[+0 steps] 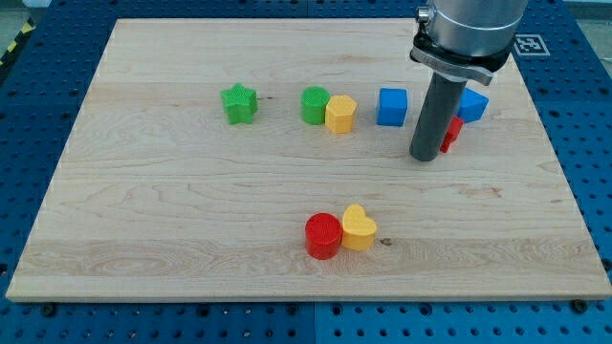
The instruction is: Move the red star into the blue cube
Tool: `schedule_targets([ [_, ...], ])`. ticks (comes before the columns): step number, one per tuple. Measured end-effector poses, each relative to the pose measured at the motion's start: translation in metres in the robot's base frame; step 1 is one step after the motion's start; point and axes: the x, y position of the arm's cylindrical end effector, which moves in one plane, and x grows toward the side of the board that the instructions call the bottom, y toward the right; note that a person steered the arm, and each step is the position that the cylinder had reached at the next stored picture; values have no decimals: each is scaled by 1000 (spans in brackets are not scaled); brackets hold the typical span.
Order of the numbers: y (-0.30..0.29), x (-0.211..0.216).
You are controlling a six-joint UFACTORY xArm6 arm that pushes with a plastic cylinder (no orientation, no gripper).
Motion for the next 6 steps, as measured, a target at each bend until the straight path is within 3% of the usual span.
schedule_targets([
  [4,91,-1],
  [6,38,-26],
])
